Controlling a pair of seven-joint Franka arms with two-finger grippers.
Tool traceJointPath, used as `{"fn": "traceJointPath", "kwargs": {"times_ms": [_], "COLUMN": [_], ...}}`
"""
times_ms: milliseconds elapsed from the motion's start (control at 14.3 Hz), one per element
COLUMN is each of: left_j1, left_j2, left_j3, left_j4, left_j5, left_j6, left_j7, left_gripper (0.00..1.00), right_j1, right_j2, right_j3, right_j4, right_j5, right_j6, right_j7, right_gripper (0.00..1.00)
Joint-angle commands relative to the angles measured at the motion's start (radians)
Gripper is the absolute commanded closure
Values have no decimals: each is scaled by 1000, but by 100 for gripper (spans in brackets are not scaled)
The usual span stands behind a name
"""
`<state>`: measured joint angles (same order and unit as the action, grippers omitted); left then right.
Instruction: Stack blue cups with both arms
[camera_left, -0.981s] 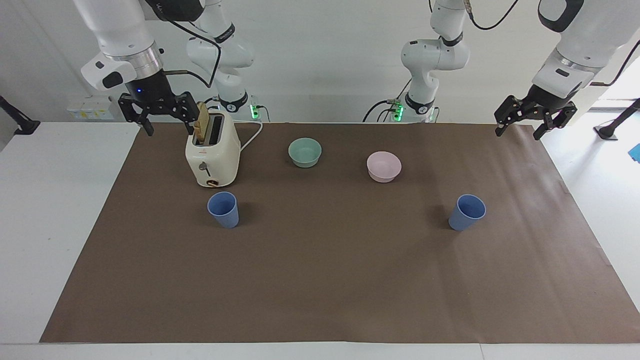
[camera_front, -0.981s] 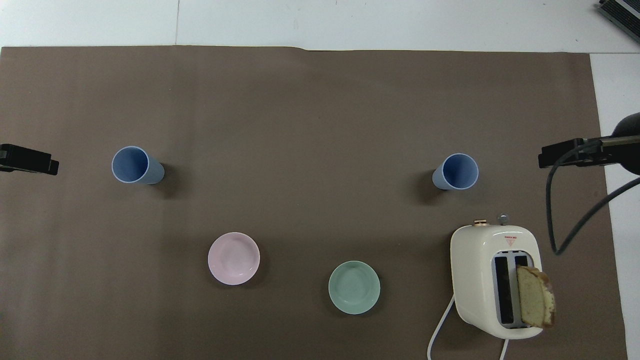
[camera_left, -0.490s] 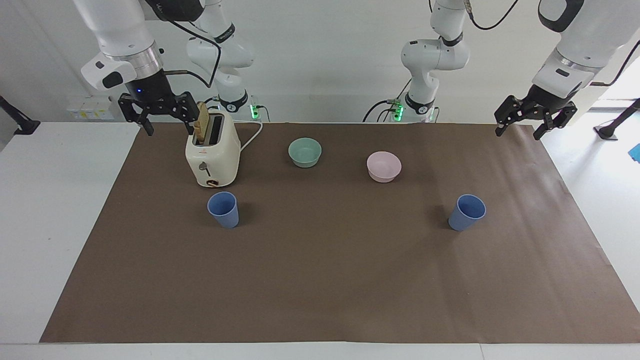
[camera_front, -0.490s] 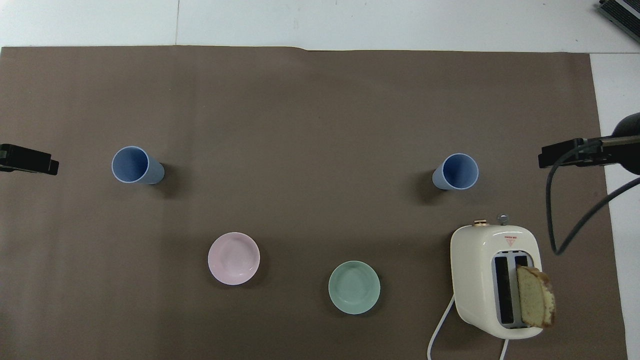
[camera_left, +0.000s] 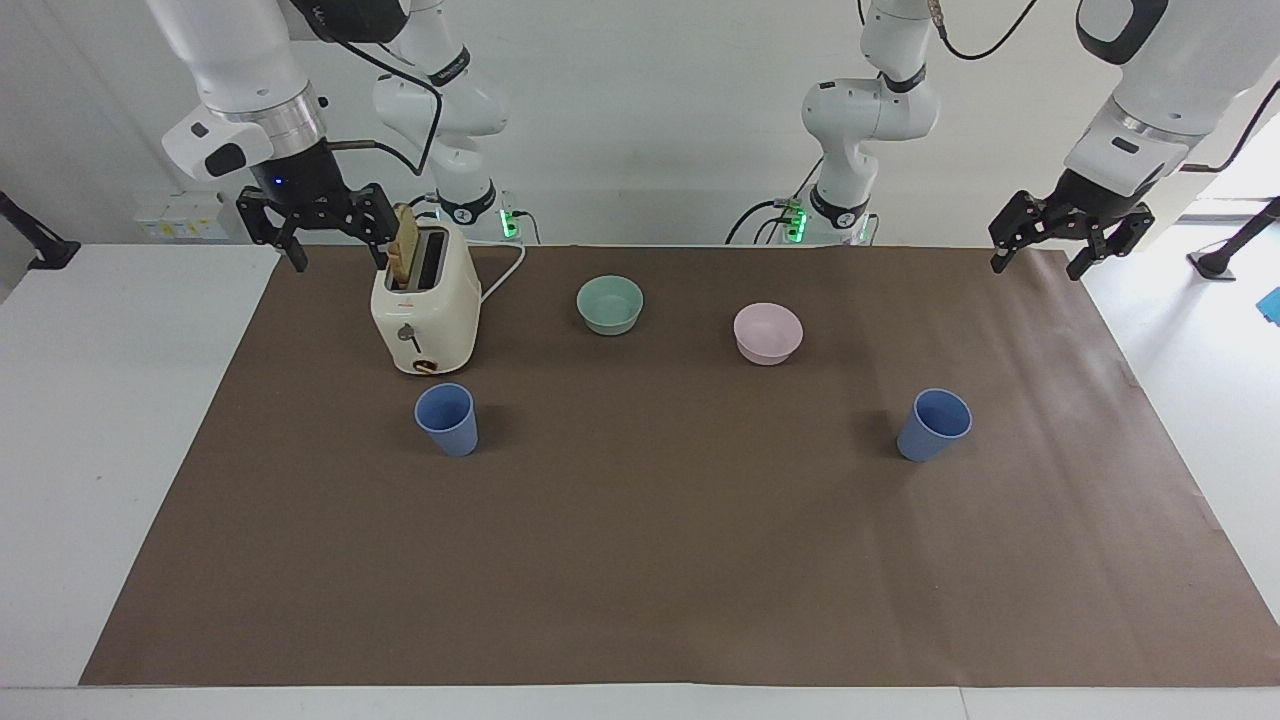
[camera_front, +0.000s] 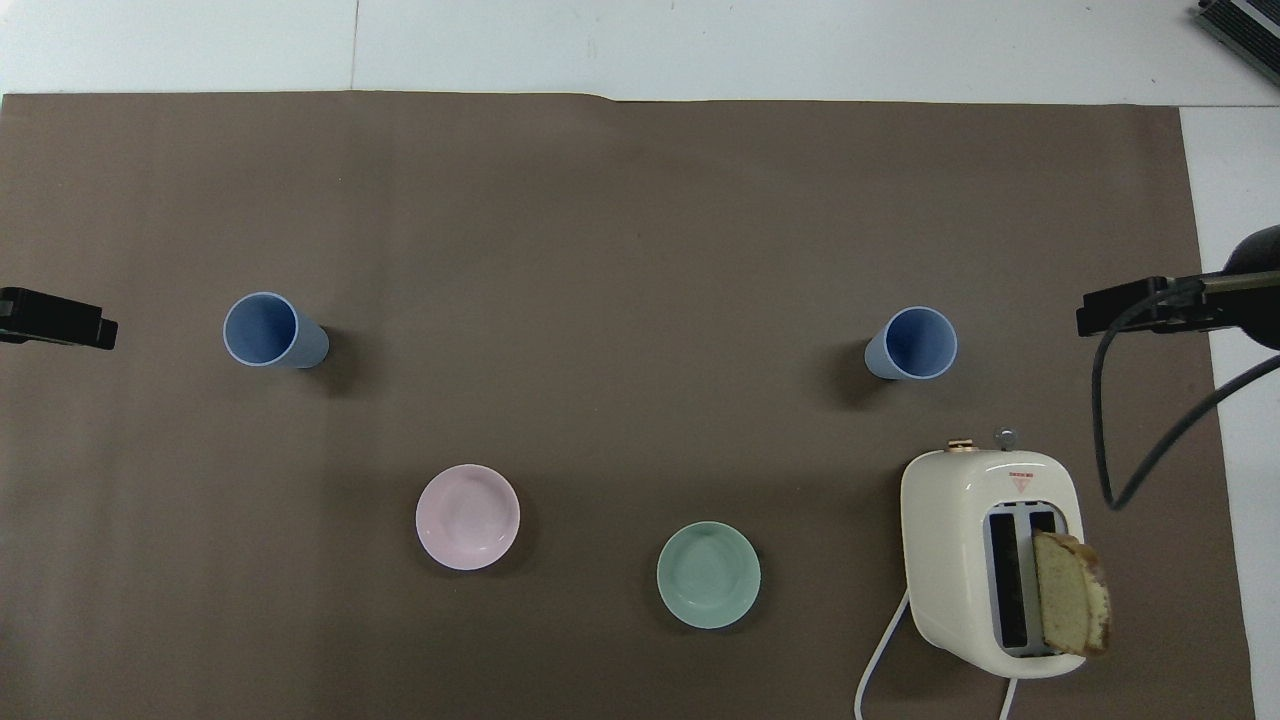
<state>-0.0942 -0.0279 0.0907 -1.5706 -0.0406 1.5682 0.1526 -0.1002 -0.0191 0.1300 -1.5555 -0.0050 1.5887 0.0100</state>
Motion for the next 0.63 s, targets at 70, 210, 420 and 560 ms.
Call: {"fn": "traceJointPath", "kwargs": {"times_ms": [70, 210, 420, 560], "left_j1": [13, 13, 13, 10], "left_j2": [-9, -9, -7, -4], "left_j3": [-6, -6, -6, -6], "left_j4": [-2, -2, -19, -34], "left_j5": [-4, -4, -4, -4], "left_j6": [10, 12, 44, 58], "left_j7": [8, 8, 8, 7], "left_gripper": [0, 0, 0, 0], "right_j1": [-10, -10, -10, -10], "right_j2": [-2, -2, -2, -2], "right_j3": [3, 3, 3, 3], "right_j4": [0, 0, 0, 0], "right_j5": [20, 20, 20, 20], "right_j6": [7, 7, 7, 7], "right_j7": [7, 7, 7, 7], "right_gripper": [0, 0, 0, 0]}}
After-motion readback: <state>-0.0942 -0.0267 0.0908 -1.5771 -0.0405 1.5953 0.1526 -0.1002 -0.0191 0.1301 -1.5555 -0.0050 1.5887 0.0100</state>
